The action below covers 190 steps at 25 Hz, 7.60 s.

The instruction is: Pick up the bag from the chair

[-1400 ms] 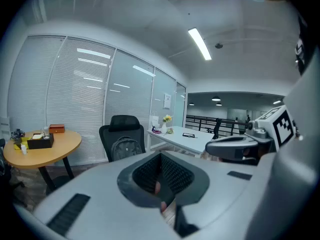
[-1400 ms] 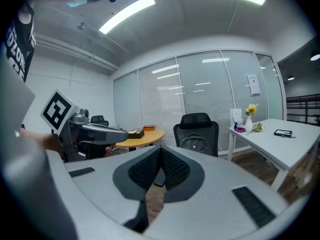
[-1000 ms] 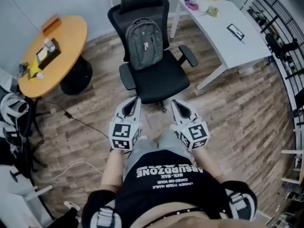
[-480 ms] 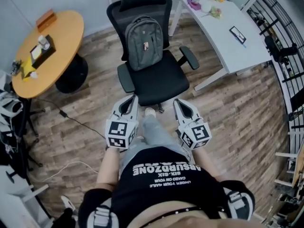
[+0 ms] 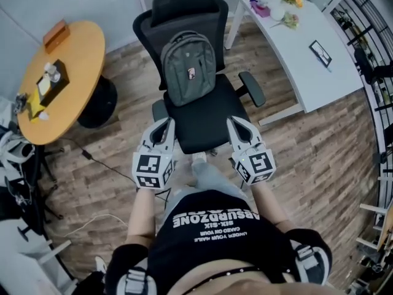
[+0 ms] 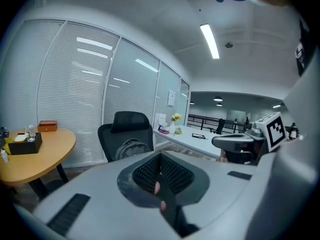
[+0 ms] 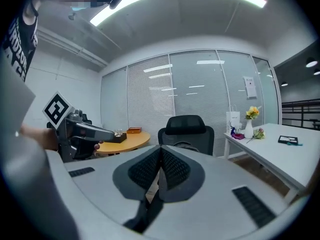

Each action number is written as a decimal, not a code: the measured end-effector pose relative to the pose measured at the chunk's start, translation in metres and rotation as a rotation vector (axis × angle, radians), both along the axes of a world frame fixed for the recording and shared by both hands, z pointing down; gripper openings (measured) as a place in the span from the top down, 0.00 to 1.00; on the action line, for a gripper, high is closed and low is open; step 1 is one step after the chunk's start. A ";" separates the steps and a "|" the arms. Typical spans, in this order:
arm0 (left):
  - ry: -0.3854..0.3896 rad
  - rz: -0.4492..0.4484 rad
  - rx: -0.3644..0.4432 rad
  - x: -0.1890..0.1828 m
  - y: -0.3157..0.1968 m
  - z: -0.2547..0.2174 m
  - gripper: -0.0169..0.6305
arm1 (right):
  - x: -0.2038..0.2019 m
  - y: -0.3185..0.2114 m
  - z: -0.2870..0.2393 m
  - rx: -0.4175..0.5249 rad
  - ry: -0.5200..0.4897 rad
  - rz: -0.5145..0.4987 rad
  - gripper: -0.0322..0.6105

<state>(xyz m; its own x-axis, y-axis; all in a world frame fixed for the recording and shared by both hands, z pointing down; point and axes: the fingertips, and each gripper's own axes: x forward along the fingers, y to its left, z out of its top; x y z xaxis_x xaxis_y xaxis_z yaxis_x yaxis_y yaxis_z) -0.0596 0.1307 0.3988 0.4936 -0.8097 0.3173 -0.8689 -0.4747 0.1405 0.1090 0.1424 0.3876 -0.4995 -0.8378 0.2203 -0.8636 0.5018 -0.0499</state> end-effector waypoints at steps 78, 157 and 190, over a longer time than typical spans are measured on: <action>-0.269 -0.054 -0.201 -0.021 -0.321 0.155 0.80 | -0.024 -0.364 0.158 -0.220 0.331 -0.127 0.72; -0.301 -0.059 -0.362 -0.020 -0.339 0.269 0.86 | 0.017 -0.433 0.287 -0.271 0.495 -0.102 0.84; -0.297 -0.018 -0.401 -0.008 -0.268 0.239 0.86 | 0.037 -0.348 0.244 -0.354 0.408 0.010 0.85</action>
<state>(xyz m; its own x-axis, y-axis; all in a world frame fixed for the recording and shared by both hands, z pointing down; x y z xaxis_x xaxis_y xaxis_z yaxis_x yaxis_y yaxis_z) -0.0673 -0.1375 0.6380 0.3217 -0.6029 0.7301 -0.9067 -0.4183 0.0542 0.1462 -0.2056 0.6321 -0.3066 -0.6814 0.6646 -0.8527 0.5069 0.1264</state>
